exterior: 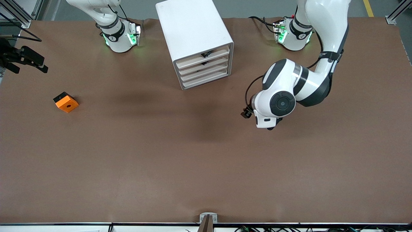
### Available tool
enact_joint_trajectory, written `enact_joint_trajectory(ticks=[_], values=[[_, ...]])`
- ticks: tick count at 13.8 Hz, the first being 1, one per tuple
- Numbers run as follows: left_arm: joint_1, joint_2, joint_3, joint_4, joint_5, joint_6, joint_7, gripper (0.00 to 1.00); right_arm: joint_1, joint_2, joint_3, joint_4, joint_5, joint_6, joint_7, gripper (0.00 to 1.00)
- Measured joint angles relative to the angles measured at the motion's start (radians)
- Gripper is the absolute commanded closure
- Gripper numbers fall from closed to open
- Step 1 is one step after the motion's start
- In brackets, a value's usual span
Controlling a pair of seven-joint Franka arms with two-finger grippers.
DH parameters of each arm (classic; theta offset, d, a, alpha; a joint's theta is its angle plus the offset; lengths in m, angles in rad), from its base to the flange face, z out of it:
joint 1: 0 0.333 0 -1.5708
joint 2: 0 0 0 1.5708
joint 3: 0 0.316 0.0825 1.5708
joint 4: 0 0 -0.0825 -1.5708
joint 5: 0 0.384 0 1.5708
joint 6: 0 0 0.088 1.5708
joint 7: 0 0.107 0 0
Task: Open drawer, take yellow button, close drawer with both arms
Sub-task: 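Reach the left gripper toward the handle of the white cabinet drawer, then grasp the drawer handle with the left gripper and pull the drawer open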
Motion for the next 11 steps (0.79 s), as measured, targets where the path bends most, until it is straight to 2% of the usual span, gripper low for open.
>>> enact_joint_trajectory(ticks=[4,8,11], values=[[-0.053,0.019,-0.002,0.005,-0.116,-0.052,-0.346,0.0,0.0,0.0,0.0,-0.001,0.0,0.0,0.0,0.0],[-0.108,0.067,-0.002,0.005,-0.292,-0.15,-0.529,0.0,0.0,0.0,0.0,-0.001,0.0,0.0,0.0,0.0],[-0.109,0.103,-0.002,0.006,-0.359,-0.238,-0.646,0.0,0.0,0.0,0.0,-0.001,0.0,0.0,0.0,0.0]])
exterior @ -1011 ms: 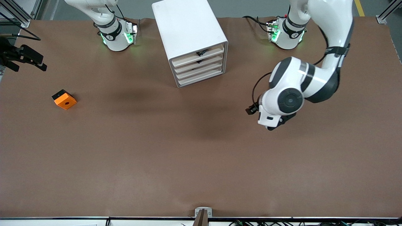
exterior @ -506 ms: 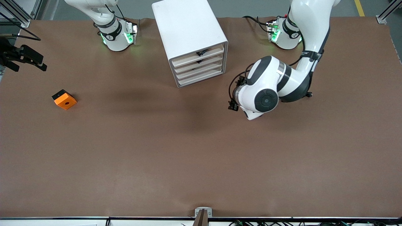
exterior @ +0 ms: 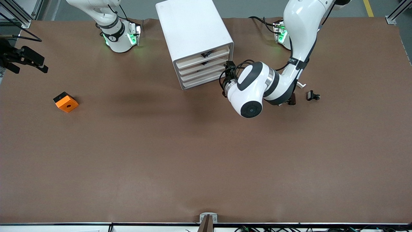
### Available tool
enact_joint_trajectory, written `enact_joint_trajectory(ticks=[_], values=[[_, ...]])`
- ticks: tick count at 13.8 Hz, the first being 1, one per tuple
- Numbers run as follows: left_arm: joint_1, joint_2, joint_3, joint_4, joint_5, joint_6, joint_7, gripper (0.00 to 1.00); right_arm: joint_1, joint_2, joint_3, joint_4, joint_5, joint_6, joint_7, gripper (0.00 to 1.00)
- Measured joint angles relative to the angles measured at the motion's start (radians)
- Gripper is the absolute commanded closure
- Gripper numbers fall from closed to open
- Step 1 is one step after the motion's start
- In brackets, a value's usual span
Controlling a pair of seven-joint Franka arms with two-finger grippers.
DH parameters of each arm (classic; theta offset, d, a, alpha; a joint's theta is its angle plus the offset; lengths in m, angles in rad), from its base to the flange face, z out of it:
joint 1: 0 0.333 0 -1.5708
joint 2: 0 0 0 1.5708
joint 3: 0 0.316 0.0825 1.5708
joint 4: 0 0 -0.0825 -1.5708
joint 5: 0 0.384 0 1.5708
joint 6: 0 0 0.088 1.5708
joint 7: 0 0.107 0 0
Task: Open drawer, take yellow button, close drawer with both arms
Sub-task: 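Grasp the drawer handle with the left gripper and pull the drawer open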
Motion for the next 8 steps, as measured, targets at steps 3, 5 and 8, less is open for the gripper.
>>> enact_joint_trajectory(ticks=[3,5,8], values=[[-0.03,0.037,-0.001,0.0,-0.031,-0.098,-0.113,0.03,0.0,0.0,0.0,0.003,-0.002,-0.019,0.0,0.0],[-0.046,0.063,-0.001,0.0,-0.064,-0.133,-0.145,0.08,-0.005,0.0,-0.003,0.015,-0.004,-0.039,0.0,0.0],[-0.047,0.079,-0.001,0.001,-0.104,-0.145,-0.159,0.21,-0.014,0.008,-0.006,0.018,-0.005,-0.048,0.0,0.0]])
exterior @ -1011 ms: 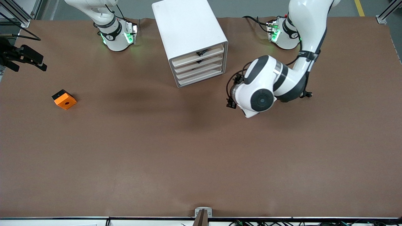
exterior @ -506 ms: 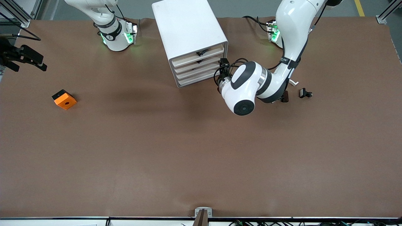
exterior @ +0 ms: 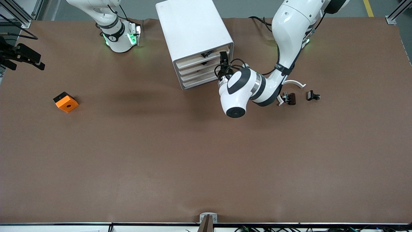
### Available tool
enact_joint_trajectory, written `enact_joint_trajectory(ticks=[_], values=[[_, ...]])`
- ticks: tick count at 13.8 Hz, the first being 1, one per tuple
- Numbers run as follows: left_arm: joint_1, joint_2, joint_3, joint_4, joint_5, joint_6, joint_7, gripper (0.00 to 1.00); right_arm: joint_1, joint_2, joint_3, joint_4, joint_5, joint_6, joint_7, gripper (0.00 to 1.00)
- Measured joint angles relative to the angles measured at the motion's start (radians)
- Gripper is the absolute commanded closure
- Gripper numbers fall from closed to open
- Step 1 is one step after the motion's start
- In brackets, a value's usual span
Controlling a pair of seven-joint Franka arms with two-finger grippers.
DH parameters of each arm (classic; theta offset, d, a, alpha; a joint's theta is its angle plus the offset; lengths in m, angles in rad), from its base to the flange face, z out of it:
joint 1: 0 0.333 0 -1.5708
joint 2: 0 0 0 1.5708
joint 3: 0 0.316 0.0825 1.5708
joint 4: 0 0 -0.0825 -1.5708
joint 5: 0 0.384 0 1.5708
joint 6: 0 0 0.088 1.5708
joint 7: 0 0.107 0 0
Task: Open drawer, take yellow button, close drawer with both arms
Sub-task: 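Grasp the drawer handle with the left gripper and pull the drawer open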
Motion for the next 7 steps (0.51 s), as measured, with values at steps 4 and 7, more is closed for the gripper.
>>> enact_joint_trajectory(ticks=[4,7], values=[[-0.001,0.002,0.0,0.001,-0.037,-0.004,-0.018,0.32,-0.005,0.058,0.0,0.008,-0.006,0.021,0.0,0.0],[-0.01,0.006,0.0,0.001,-0.038,-0.006,-0.02,0.55,-0.036,0.118,-0.001,0.015,-0.013,0.055,-0.003,0.0]])
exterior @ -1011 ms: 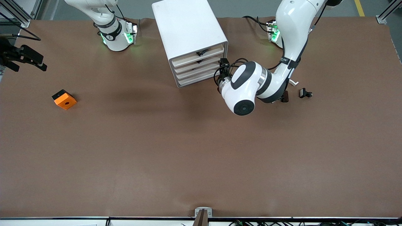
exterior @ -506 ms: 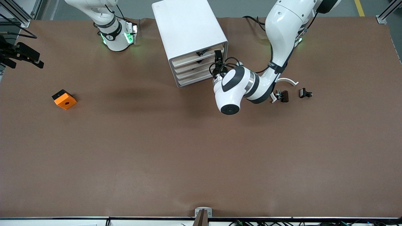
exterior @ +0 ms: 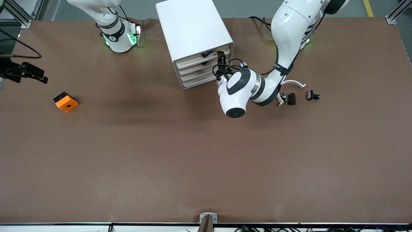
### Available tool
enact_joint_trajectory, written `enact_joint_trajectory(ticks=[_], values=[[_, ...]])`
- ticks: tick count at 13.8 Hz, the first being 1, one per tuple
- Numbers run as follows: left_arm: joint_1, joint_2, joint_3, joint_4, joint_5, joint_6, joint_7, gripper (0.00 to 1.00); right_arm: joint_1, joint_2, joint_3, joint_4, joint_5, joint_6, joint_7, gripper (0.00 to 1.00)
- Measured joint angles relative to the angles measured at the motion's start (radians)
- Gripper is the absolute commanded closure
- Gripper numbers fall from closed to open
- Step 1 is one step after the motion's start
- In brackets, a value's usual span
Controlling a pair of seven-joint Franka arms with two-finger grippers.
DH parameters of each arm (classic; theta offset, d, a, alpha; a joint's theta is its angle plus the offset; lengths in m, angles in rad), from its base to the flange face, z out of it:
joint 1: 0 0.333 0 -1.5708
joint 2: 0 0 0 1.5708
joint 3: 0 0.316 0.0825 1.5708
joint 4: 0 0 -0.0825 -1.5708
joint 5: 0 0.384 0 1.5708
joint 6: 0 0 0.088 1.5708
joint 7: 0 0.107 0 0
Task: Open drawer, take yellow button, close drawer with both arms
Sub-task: 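Grasp the drawer handle with the left gripper and pull the drawer open, then release the handle with the left gripper while the right gripper reaches into the drawer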
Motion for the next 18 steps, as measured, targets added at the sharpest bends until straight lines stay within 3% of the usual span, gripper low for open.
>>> enact_joint_trajectory(ticks=[1,5,10,14,18], values=[[-0.005,0.003,0.0,0.0,0.0,0.0,0.0,0.68,-0.01,0.023,-0.001,0.004,-0.006,0.002,-0.004,0.0],[-0.01,0.014,0.0,0.002,-0.011,-0.011,-0.002,1.0,-0.02,0.087,-0.001,0.027,-0.027,0.011,-0.008,0.0],[0.001,0.016,0.003,0.01,-0.021,-0.027,-0.031,1.0,-0.017,0.088,0.007,0.04,0.004,0.002,0.071,0.0],[0.098,0.031,0.015,0.065,-0.02,-0.019,-0.028,1.0,0.002,0.088,0.015,0.04,0.039,-0.004,0.23,0.0],[0.173,0.079,0.016,0.148,-0.019,-0.008,-0.024,1.0,0.165,0.088,0.023,0.04,0.052,0.001,0.563,0.0]])
